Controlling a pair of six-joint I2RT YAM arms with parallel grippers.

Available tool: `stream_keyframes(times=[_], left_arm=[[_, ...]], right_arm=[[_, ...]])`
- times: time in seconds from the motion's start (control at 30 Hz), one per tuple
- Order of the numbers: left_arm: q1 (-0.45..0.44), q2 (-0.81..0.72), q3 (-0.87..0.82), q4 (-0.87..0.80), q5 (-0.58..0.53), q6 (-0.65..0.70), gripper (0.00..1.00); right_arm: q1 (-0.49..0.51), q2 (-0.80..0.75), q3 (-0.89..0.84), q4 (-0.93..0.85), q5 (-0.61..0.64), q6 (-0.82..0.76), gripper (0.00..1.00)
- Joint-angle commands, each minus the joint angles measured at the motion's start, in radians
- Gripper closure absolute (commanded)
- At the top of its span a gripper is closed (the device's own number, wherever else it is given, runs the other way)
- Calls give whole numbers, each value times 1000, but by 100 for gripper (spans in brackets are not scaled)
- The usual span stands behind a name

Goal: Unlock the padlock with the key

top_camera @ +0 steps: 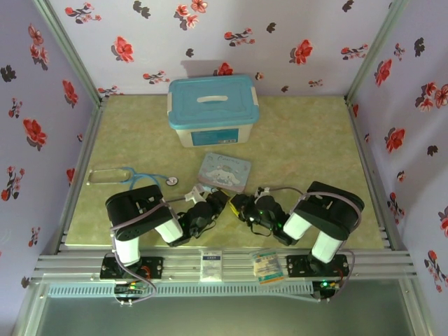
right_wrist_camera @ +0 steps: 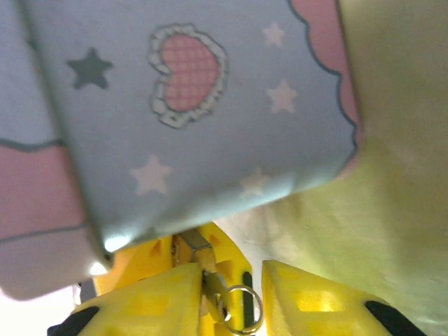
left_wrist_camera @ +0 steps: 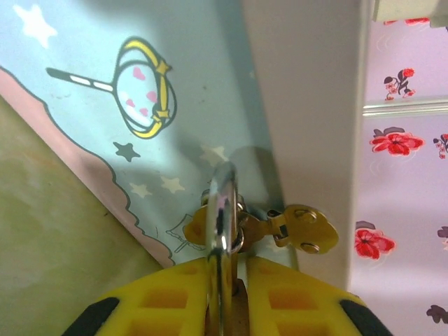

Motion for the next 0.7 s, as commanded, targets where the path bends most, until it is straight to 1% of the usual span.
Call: stream_keyframes(times=[0.0,0.07,0.13,0.17,0.27,0.33,0.37,0.4,0.47,0.57,0.6,0.63,0.67], left_arm=[[-22,7,35,76,48,22,100],[-22,8,29,75,42,23,100],[-21,10,20,74,41,21,100],[-21,12,16,73,41,16,100],[-22,13,3,72,47,6,100],[-21,13,-8,73,54,1,100],[-22,11,-13,72,59,-1,100],[-22,11,-17,73,62,-2,100],[-21,10,-22,72,72,-5,100],[-22,13,-21,72,88,-6,100],[-21,15,-21,71,94,-7,100],[-22,18,-21,73,97,-9,100],[-22,19,-19,72,101,-7,100]], right_arm=[[1,-1,-18,69,-74,-30,66],[1,-10,-24,3,-72,-92,64],[9,-55,-15,-125,-65,-190,63],[12,-89,-5,-218,-63,-240,63],[20,-267,58,-615,-24,-446,64],[41,-425,140,-973,84,-612,63],[45,-480,166,-1097,123,-680,63],[44,-541,186,-1179,145,-756,63],[42,-624,209,-1279,160,-905,63],[45,-683,264,-1456,229,-1116,61],[46,-692,270,-1486,258,-1171,61],[47,-699,273,-1481,257,-1198,60],[48,-701,274,-1454,221,-1247,57]])
